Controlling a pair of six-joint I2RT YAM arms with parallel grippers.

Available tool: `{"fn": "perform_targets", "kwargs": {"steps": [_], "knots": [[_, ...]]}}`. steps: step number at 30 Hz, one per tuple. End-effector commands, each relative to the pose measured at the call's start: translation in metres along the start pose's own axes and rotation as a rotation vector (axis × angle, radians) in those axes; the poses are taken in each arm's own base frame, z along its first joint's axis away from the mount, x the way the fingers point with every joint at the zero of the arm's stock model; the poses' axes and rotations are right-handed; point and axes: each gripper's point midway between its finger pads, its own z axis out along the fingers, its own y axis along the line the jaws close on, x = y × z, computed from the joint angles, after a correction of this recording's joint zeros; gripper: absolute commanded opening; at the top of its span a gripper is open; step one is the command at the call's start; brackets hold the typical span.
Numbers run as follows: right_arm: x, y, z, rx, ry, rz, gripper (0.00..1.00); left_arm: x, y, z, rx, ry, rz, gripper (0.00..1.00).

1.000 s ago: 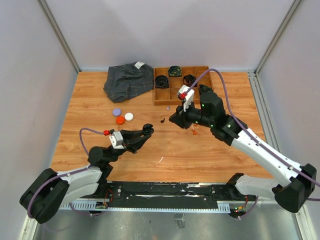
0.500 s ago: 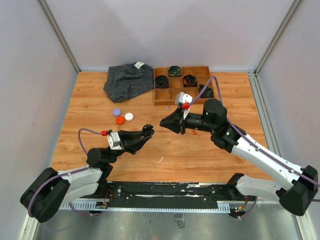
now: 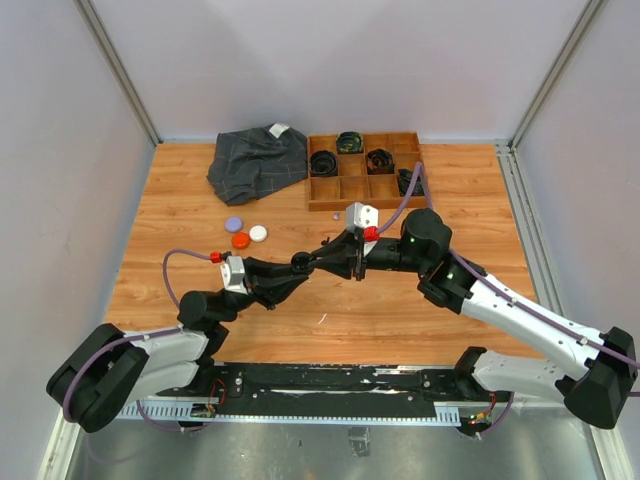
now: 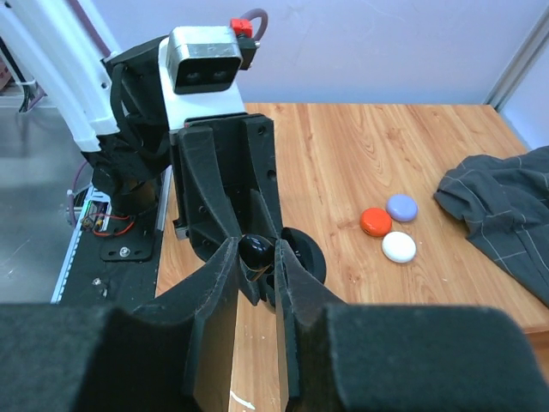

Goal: Insert the wireless bluetooth earbuds into the charging case
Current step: Place the earbud in the charging case.

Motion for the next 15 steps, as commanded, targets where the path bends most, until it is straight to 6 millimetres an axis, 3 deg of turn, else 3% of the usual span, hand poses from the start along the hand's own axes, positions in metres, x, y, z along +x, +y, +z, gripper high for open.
{"fn": "perform_targets", "kwargs": {"steps": [1,15], "knots": [[0.003,0.008,0.007,-0.036,-0.009,-0.066,0.20,-0.048,-0.018,0.008,0.092,-0.172,0.082,0.00],[0.021,0.006,0.013,-0.039,-0.004,-0.060,0.19,-0.053,-0.033,0.010,0.189,-0.174,0.102,0.00]]}}
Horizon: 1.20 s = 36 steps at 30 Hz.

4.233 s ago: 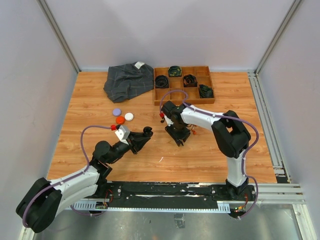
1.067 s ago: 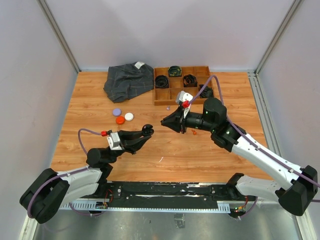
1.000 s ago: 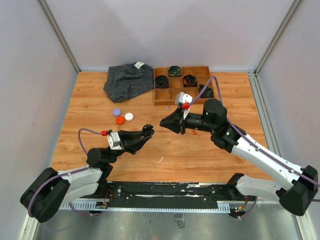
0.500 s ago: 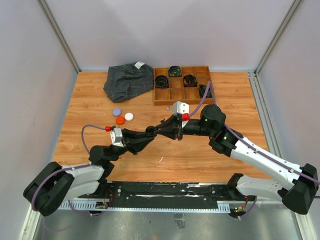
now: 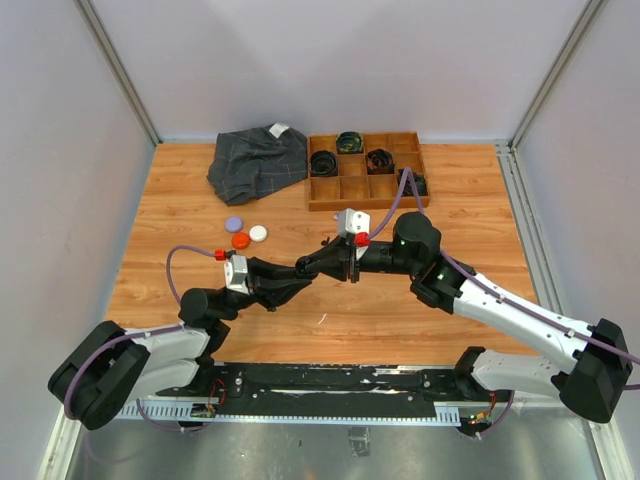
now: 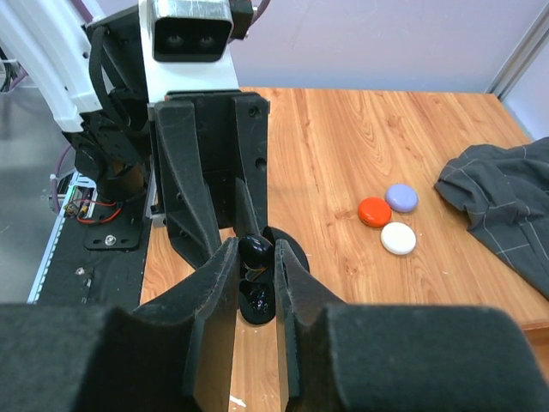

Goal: Insert the wireless bluetooth earbuds into the charging case
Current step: Place the earbud in the charging case.

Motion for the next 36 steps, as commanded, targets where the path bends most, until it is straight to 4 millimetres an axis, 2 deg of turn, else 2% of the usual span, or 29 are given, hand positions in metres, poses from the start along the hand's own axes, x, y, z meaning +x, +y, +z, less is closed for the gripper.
{"fn": "perform_targets", "kwargs": {"steps": [1,11,27,36], "knots": [[-0.001,0.004,0.003,-0.012,-0.033,-0.034,0.19,-0.055,-0.023,0.007,0.119,-0.190,0.149,0.00],[0.004,0.004,0.002,-0.006,-0.030,-0.029,0.19,-0.063,-0.023,0.004,0.095,-0.225,0.154,0.00],[-0.006,0.018,0.007,-0.077,-0.082,-0.012,0.19,-0.071,-0.020,0.003,0.066,-0.256,0.122,0.00],[0.001,0.018,0.009,-0.079,-0.074,-0.011,0.19,-0.076,-0.024,0.003,0.079,-0.270,0.117,0.00]]}}
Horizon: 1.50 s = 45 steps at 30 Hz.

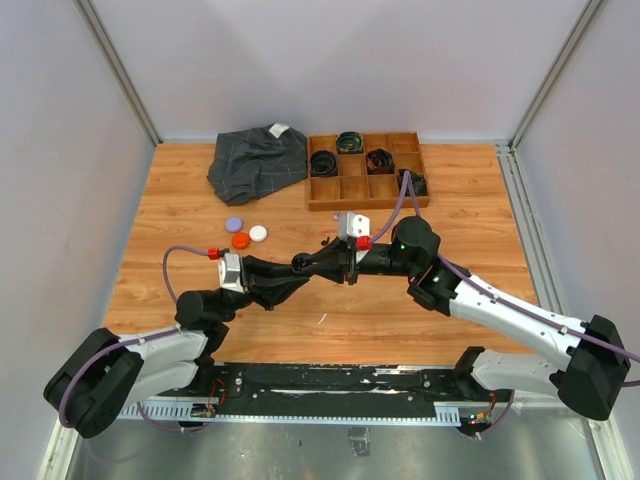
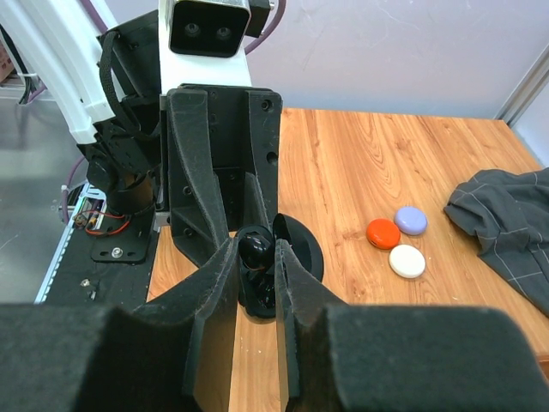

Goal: Insert the wireless bluetooth earbuds into the charging case
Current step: Place the earbud in the charging case.

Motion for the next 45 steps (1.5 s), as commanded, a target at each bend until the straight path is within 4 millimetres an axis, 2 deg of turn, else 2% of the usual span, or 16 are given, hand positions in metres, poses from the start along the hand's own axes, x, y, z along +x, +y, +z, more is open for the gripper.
{"fn": "perform_targets", "kwargs": {"steps": [1,15,22,35,41,45], "knots": [[0.001,0.011,0.004,-0.042,-0.021,-0.006,0.19,-0.058,-0.022,0.003,0.084,-0.216,0.140,0.00],[0.000,0.014,0.002,-0.048,-0.043,-0.010,0.19,-0.072,-0.023,-0.004,0.054,-0.274,0.158,0.00],[0.004,0.018,0.004,-0.076,-0.036,0.000,0.22,-0.067,-0.025,-0.006,0.067,-0.257,0.175,0.00],[0.006,0.007,0.004,-0.020,-0.008,0.002,0.43,-0.052,-0.014,-0.006,0.028,-0.213,0.195,0.00],[-0.005,0.001,-0.003,0.041,-0.010,0.001,0.58,-0.038,0.005,-0.008,-0.055,-0.163,0.224,0.00],[-0.005,-0.008,-0.008,0.112,0.017,0.038,0.64,-0.027,0.018,-0.011,-0.115,-0.115,0.240,0.00]]}}
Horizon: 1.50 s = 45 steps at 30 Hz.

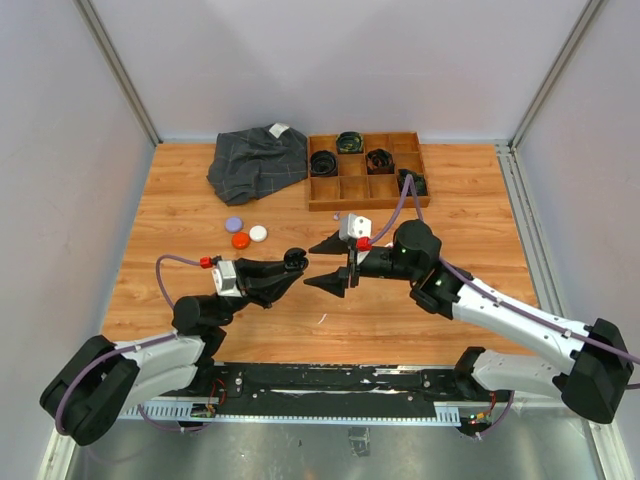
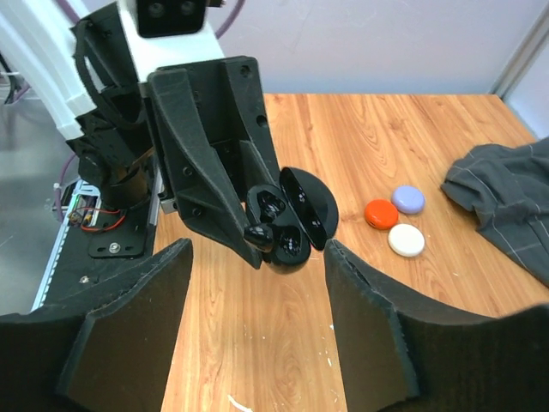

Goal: Insert the wireless bluetooth earbuds into the charging case
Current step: Place the earbud in the charging case.

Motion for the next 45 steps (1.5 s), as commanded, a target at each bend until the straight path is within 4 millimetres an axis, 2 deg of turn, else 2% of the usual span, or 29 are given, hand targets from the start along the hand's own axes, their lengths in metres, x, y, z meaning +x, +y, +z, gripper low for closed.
{"fn": "perform_targets", "kwargs": {"steps": [1,8,16,21,36,45], "knots": [[-0.014,-0.012,-0.005,0.108,0.005,0.030,0.65,-0.017,0.010,-0.003,-0.050,-0.066,0.127,0.00],[-0.006,-0.035,-0.005,0.327,0.045,0.099,0.73,-0.011,0.018,-0.014,-0.110,-0.064,0.150,0.00],[-0.012,-0.032,0.012,0.380,0.032,0.124,0.78,-0.002,0.017,-0.018,-0.107,-0.036,0.136,0.00],[-0.009,-0.040,0.016,0.430,0.043,0.129,0.78,0.000,0.017,-0.019,-0.106,-0.029,0.136,0.00],[0.002,-0.054,-0.005,0.540,0.079,0.071,0.76,0.000,0.010,-0.018,-0.065,-0.027,0.126,0.00],[0.009,-0.055,-0.013,0.541,0.127,-0.003,0.73,-0.004,0.004,-0.017,-0.038,-0.040,0.124,0.00]]}}
